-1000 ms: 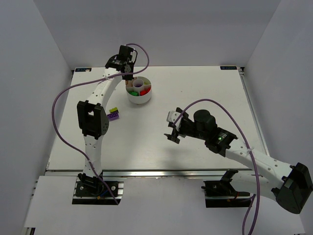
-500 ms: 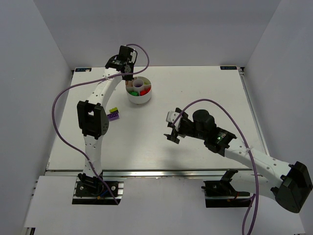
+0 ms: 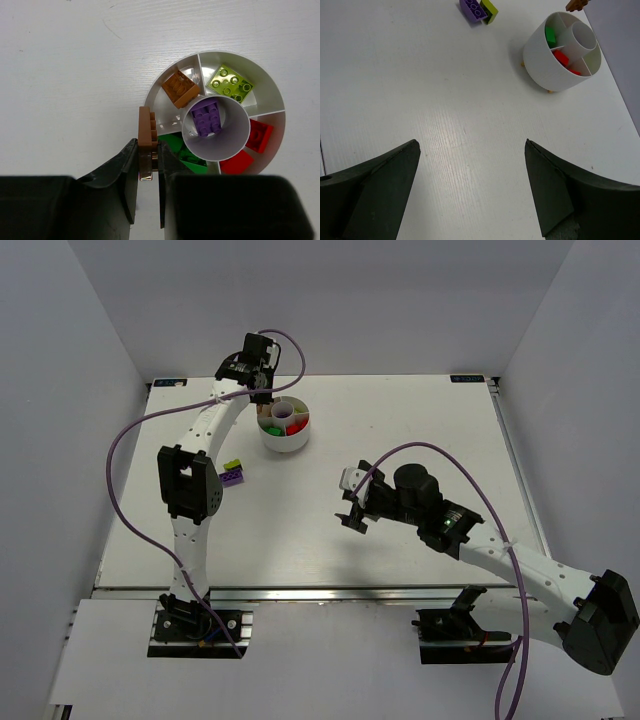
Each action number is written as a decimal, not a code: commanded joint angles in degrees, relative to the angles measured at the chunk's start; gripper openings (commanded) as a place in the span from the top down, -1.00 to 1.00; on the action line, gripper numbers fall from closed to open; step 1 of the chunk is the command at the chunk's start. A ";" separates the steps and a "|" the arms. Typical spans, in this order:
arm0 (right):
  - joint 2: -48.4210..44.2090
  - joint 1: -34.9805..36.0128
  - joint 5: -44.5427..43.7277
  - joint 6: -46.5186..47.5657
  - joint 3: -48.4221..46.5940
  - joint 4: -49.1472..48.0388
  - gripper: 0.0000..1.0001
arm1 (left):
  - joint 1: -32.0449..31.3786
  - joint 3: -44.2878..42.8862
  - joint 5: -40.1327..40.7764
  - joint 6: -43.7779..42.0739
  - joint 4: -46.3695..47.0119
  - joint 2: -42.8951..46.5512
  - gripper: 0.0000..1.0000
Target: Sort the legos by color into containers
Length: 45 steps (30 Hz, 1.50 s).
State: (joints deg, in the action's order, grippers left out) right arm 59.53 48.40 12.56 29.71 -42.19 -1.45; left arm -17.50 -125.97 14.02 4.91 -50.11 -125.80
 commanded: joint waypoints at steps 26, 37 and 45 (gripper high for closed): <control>0.24 -0.15 0.28 0.52 -0.26 -1.36 -0.79 | 0.01 3.27 -6.90 -1.65 5.54 4.16 1.00; 0.15 -0.06 0.19 0.61 -0.26 -1.27 -0.79 | 0.01 4.07 -6.29 -2.01 7.13 2.84 0.97; -0.02 -0.06 0.28 0.61 -0.26 -1.36 -0.79 | 0.01 4.68 -3.74 -1.39 7.66 3.10 0.13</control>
State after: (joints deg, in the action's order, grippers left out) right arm 59.72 48.40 12.56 30.22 -42.19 -1.45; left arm -17.50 -121.49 8.62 3.25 -43.57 -125.78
